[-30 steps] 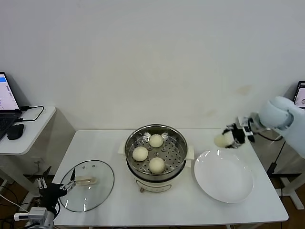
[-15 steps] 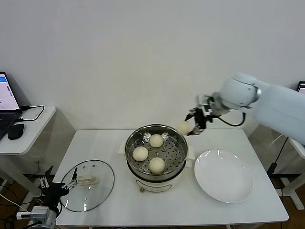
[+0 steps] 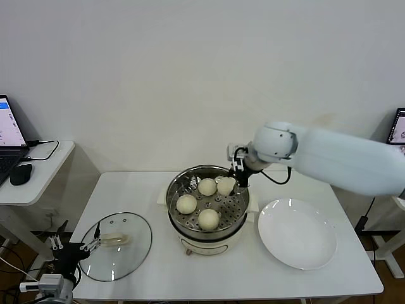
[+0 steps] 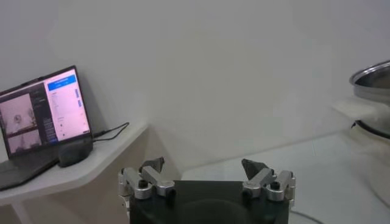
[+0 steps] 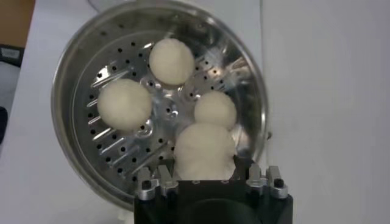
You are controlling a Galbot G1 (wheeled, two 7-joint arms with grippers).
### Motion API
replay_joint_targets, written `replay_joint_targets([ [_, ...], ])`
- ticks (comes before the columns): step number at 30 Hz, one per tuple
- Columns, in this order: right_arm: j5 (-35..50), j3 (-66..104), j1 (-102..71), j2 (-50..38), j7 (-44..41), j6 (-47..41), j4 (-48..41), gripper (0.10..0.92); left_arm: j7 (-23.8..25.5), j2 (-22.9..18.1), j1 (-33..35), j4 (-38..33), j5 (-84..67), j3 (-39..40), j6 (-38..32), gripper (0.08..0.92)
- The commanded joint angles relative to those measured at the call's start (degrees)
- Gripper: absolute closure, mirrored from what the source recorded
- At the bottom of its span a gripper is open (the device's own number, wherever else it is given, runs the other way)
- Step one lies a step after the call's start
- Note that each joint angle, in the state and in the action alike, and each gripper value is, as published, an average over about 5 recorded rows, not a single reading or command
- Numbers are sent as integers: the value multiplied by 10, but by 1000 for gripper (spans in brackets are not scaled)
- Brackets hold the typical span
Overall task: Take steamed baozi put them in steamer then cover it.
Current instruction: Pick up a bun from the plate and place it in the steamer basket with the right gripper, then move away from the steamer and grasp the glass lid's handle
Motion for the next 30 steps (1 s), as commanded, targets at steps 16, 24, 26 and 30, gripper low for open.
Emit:
replay_joint_targets([
  [16,-26,3,-53,24,1,-26,-20,297,0,-3,-3,6,1,2,0,177],
  [24,-10,10,22,-8,-31,-23,23,203,0,1,-2,4,-2,-1,0,177],
  [26,-1,18,41,-25,-35,-21,45,203,0,1,-3,3,-3,-1,0,177],
  [30,12,54,45,-79,-10,-14,85,203,0,1,-4,2,-4,1,0,177],
])
